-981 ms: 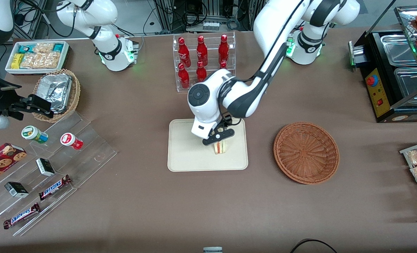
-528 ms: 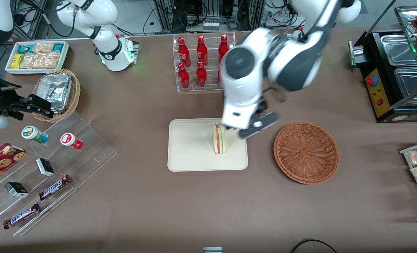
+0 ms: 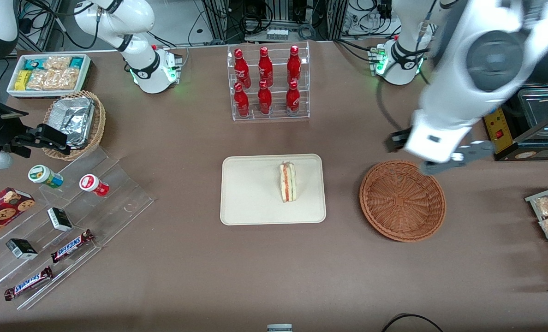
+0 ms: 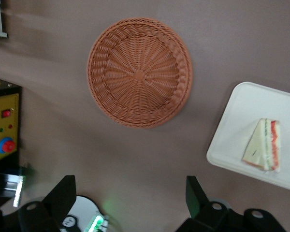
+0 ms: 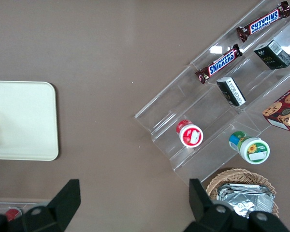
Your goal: Place sandwich from basket to tray
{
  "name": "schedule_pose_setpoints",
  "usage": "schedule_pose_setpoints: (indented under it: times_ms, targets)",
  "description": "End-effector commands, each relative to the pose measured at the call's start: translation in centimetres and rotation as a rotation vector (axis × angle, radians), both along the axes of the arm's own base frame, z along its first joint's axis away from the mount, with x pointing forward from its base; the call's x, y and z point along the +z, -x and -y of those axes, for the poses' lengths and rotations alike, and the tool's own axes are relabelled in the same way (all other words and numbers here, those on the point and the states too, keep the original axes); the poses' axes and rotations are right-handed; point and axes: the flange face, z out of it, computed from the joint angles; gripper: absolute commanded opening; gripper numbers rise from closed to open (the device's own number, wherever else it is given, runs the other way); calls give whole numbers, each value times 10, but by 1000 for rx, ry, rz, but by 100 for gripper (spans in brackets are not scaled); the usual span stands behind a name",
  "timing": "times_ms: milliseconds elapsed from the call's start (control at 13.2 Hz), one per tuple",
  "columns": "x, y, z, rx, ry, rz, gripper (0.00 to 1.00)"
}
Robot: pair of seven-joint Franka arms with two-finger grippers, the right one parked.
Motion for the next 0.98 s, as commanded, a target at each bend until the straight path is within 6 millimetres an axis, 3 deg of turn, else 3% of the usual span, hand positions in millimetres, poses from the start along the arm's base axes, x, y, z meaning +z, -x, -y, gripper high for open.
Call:
schedule_pose_setpoints:
  times_ms: [0, 151, 528, 679, 906]
  targets:
    - [14, 16, -70, -78, 66, -33, 100]
    - [14, 19, -114, -127, 93, -52, 100]
    - [6, 40, -199, -207, 156, -40, 100]
    - [6, 40, -211, -249, 183, -40, 100]
    - [8, 36, -202, -260, 161, -32, 100]
